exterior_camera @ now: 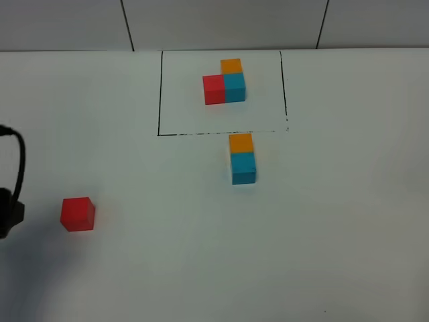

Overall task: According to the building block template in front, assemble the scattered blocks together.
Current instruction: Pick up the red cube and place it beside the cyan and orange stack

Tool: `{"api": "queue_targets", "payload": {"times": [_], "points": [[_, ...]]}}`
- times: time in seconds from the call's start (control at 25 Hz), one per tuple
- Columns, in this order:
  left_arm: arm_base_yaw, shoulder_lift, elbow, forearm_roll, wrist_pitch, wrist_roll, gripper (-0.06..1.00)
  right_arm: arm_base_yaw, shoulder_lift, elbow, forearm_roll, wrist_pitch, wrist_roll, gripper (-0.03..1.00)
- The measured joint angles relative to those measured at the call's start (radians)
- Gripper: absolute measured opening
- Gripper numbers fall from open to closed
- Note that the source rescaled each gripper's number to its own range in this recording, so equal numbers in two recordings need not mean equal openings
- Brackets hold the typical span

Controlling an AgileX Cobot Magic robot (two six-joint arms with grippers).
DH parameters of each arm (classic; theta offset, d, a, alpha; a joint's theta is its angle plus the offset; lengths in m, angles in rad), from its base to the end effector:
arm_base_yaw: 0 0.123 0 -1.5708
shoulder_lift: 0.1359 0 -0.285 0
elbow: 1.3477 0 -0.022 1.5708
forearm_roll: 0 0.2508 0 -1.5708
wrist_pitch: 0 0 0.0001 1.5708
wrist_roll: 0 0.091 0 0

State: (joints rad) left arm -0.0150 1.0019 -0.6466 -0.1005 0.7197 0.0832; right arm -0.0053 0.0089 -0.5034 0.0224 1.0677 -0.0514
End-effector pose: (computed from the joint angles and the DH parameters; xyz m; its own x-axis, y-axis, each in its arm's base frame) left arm 0.1781 -0.0087 0.2607 -0.8329 0.0200 -0.5530 0.0578 0.9970 -0.0510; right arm -0.0041 0.0018 0.2777 -0.4661 -0.0381 -0.8839 -0.0310 0.9992 -0.0267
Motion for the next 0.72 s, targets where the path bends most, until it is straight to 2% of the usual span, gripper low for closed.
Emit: {"api": "queue_targets", "payload": {"times": [0.16, 0.24, 0.52, 0.72], "points": [[0.0, 0.222, -0.069, -0.106, -0.022, 0.016, 1.0, 0.0, 0.0, 0.0, 0.0, 0.0, 0.0, 0.8], [-0.001, 0.293, -0.09, -0.13, -0.022, 0.032, 1.0, 0.0, 0.0, 0.0, 0.0, 0.0, 0.0, 0.8], [-0.071, 0.361, -0.101, -0.126, -0.079, 0.022, 1.0, 0.0, 0.0, 0.0, 0.0, 0.0, 0.0, 0.8], [-0.129, 0.367, -0.119, -0.116, -0.13, -0.058, 1.0, 0.0, 0.0, 0.0, 0.0, 0.0, 0.0, 0.79]]}}
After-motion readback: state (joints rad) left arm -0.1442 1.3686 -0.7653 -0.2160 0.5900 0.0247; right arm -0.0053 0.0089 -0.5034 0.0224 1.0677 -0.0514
